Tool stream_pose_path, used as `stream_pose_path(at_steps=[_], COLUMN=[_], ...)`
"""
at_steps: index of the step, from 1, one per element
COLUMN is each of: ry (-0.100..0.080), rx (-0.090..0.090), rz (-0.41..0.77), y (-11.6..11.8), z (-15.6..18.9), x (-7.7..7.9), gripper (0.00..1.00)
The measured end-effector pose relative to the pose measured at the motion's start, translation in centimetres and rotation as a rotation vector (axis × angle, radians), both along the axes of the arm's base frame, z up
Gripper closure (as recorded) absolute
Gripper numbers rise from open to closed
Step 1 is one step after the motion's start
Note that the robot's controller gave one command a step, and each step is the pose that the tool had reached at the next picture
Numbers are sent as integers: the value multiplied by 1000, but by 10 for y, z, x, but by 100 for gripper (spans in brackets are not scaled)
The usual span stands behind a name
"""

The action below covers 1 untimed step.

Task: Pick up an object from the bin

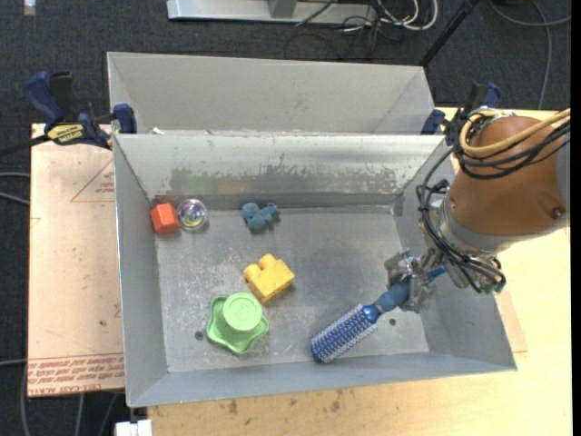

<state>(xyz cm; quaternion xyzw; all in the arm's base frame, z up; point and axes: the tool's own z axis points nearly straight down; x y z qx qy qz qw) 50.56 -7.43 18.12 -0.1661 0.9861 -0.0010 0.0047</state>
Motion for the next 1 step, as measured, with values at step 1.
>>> stream_pose_path(at_steps=[1], ry=[1], rx=[0], rz=[-8], y=[1], z=[57], x=[10], gripper=[100])
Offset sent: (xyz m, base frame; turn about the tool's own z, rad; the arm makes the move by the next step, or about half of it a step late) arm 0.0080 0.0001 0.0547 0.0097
